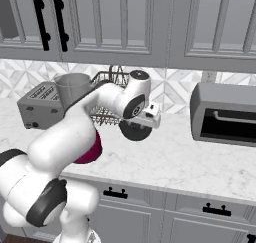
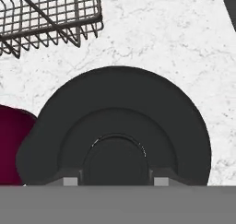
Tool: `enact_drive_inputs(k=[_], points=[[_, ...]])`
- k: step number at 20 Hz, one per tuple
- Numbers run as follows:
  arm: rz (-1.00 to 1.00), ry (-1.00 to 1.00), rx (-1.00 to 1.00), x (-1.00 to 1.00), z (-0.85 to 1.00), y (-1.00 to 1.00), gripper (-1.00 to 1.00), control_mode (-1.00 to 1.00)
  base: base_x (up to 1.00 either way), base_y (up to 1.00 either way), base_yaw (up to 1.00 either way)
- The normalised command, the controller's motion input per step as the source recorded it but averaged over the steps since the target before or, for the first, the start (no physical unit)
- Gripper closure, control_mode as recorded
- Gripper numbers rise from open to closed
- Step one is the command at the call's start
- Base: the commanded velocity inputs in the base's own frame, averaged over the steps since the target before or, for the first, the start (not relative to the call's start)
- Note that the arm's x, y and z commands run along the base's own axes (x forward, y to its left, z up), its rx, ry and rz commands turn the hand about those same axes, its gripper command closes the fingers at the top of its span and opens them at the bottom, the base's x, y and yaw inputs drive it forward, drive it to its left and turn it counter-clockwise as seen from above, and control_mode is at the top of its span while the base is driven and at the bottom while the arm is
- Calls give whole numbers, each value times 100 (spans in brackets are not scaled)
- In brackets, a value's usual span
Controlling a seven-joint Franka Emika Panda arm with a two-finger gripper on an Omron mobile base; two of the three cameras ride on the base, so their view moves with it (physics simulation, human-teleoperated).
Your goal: Close the lid blender by securely placing the lid on top.
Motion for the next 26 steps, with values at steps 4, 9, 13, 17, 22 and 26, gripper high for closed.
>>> enact_drive_inputs(k=[4,9,13,17,22,26], points=[[0,-33,0,0,100,10,100,-100,0,0,0],[0,-27,0,3,100,20,100,-100,0,0,0],[0,-17,0,7,100,45,100,-100,0,0,0],[0,-3,0,0,100,91,100,-100,0,0,0],[-1,3,0,0,84,100,100,-100,0,0,0],[0,11,-4,3,26,100,100,-100,0,0,0]])
